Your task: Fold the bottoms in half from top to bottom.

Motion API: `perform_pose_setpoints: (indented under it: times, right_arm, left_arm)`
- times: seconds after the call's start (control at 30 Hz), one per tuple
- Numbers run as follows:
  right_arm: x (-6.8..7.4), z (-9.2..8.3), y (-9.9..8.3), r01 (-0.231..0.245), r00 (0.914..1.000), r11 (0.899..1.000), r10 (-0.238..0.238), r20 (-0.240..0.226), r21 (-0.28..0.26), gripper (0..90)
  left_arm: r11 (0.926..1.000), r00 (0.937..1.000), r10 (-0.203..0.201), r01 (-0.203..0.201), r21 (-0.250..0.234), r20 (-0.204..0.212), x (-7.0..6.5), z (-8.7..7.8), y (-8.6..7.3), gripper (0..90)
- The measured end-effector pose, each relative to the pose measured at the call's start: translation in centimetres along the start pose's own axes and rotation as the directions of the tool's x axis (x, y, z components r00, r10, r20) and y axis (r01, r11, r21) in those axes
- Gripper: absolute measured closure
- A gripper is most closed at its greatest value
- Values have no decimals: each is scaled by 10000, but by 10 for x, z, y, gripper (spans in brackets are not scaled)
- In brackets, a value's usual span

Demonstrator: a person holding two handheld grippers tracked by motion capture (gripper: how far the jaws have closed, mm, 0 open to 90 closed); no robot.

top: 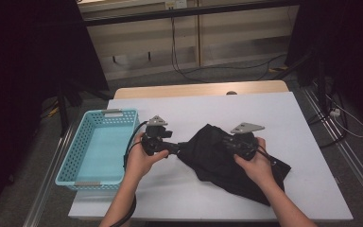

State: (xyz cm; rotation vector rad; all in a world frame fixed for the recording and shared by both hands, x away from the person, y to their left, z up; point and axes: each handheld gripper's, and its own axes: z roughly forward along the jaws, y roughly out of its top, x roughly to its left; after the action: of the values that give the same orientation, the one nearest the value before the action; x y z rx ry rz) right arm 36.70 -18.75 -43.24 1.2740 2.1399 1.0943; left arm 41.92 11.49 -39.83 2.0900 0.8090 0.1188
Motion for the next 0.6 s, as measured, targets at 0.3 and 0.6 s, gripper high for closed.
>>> perform_pose_setpoints:
  times: [0.3,0.6]
  right_arm:
    - [-34,-33,-13,-343,9964,9994,343,780,-10,570]
    - [-11,-13,2,68,9992,10000,-68,396,20,411]
  left_arm:
    - [10000,9999,25,-24,74,-108,1,2,0,180]
    - [9999,9999,54,-52,155,-101,0,5,-1,180]
